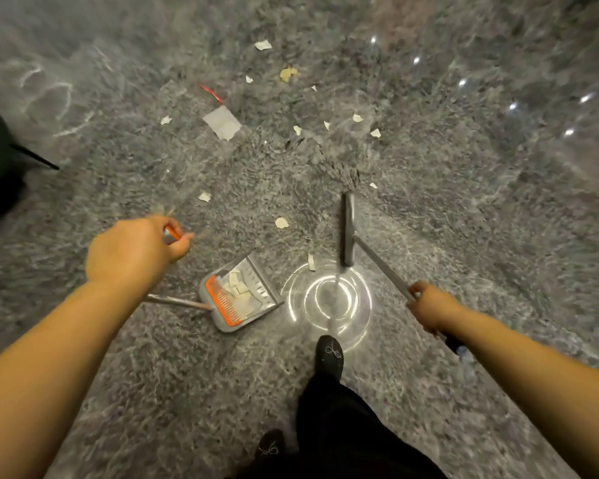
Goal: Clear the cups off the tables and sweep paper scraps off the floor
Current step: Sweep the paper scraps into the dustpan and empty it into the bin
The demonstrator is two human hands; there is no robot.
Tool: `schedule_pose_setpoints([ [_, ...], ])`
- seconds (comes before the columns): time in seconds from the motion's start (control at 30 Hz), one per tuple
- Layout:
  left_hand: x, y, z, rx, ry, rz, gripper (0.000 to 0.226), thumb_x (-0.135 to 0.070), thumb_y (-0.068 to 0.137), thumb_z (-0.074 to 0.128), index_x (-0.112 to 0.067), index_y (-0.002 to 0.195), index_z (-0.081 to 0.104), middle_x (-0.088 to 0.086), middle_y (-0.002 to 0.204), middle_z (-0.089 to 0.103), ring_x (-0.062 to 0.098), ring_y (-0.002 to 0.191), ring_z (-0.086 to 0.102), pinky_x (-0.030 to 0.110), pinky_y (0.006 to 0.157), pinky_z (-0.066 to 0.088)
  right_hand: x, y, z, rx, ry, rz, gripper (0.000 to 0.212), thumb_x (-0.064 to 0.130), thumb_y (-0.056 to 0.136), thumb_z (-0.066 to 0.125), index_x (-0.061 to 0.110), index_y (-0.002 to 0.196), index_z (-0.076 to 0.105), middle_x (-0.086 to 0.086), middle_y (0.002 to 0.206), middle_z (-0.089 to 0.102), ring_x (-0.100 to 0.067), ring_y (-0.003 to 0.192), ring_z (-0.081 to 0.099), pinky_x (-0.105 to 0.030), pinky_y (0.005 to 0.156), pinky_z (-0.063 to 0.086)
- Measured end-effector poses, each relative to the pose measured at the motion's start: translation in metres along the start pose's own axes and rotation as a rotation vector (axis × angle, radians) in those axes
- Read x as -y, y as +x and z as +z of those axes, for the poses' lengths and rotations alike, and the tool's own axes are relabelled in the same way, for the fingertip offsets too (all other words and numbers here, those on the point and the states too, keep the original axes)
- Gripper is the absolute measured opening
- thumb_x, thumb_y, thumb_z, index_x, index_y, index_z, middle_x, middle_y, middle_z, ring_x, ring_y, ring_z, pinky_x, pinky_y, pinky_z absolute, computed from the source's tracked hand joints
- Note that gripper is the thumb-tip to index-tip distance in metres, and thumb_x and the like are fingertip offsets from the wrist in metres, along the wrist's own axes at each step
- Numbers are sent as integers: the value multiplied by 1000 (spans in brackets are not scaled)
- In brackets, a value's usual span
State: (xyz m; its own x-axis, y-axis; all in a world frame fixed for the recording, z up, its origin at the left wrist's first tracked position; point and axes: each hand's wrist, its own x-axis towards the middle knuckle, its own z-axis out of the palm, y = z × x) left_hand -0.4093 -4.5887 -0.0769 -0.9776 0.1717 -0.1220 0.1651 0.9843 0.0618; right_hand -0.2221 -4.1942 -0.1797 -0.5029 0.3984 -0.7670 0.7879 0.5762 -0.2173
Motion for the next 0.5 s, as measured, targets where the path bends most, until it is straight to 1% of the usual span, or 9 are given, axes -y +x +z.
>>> schedule_pose_setpoints([
  [0.1,-2,20,1,-10,6,-20,26,-55,82,66,-31,75,58,13,77,67,35,75,63,32,57,37,18,28,-11,42,-88,-17,32,25,96,52,13,125,49,-10,90,59,-21,61,56,-28,54,46],
  [0.17,-3,27,1,-13,13,-40,27,-54,82,67,-30,74,58,9,71,64,33,70,60,30,55,35,27,41,-9,64,-71,-32,33,25,96,52,13,127,48,-14,94,62,-24,61,58,-29,52,47],
  [0.2,-3,30,1,-10,21,-47,27,-54,82,67,-30,74,58,8,70,64,32,69,60,30,54,34,31,46,-5,80,-59,-45,32,24,97,52,12,127,48,-15,91,62,-25,60,57,-29,49,47],
  [0.23,-3,32,1,-8,27,-52,27,-54,82,66,-30,74,59,6,67,63,32,68,60,29,53,33,36,49,-2,100,-36,-58,31,22,97,51,11,126,48,-15,84,61,-25,57,56,-29,45,46],
  [0.3,-2,35,1,-6,27,-59,27,-53,83,66,-30,73,57,0,57,53,28,60,52,27,50,31,44,48,5,165,62,-61,26,20,98,49,14,124,45,-11,70,55,-22,46,51,-26,37,43],
  [0.37,-3,37,1,-9,28,-69,27,-54,83,65,-30,73,56,-4,53,44,25,57,45,26,49,29,51,42,12,248,135,-68,25,20,100,45,19,125,41,-11,66,53,-17,38,48,-23,33,40],
  [0.43,-2,39,1,-13,27,-67,27,-55,83,64,-30,73,56,-4,55,45,26,58,48,27,50,30,59,32,20,336,171,-71,25,21,101,45,20,126,41,-10,65,51,-13,33,44,-21,32,38],
  [0.5,0,40,1,-22,31,-60,27,-55,83,64,-30,74,57,1,61,55,30,64,58,29,53,32,69,20,30,412,200,-72,26,20,101,45,21,127,42,-9,64,49,-10,31,41,-20,32,37],
])
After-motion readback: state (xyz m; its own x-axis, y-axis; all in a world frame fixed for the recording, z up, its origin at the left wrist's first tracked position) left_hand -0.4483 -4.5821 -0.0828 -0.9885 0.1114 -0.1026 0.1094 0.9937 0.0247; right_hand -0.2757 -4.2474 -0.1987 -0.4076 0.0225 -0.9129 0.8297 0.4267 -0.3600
